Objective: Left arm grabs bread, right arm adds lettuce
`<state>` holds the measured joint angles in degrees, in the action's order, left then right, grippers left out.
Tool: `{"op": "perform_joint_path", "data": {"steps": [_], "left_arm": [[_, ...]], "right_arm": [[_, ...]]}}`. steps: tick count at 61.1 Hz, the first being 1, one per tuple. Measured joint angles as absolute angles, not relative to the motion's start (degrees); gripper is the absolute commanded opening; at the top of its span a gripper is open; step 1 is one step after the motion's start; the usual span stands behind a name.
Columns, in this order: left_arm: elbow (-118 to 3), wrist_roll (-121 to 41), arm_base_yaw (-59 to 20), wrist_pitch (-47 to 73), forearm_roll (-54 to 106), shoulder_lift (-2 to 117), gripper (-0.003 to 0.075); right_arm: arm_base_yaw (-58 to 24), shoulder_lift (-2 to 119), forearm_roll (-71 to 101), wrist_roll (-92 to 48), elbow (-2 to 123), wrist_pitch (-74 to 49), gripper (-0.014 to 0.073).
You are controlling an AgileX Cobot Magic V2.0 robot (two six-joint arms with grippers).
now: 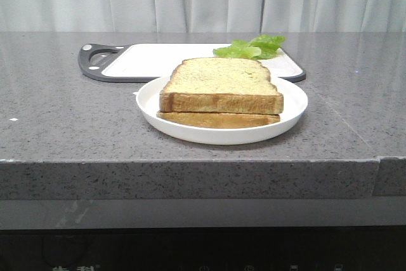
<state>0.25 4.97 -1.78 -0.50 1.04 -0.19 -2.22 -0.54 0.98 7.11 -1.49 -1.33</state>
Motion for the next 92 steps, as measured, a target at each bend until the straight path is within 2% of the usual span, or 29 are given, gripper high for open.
{"op": "perform_joint_path", "data": {"steps": [65,75,92], "left_arm": [[-0.33,5.2,-1.78,-0.58,1.04,-0.19,-0.002],[-7.08,5.32,-1.78,2.14,1.04,-0.19,-0.002],[-22.43,5.32,-1.78,11.62,0.96,6.13,-0.002]], "right_arm": [[-2.22,-0.54,0.98,7.22,-1.49,-0.44,-0.0067],[-2.22,-0.54,0.98,7.22,2.44,-4.51,-0.0067],[-2.22,0.13,0.79,7.22,19.37,-16.94,-0.0067]]}}
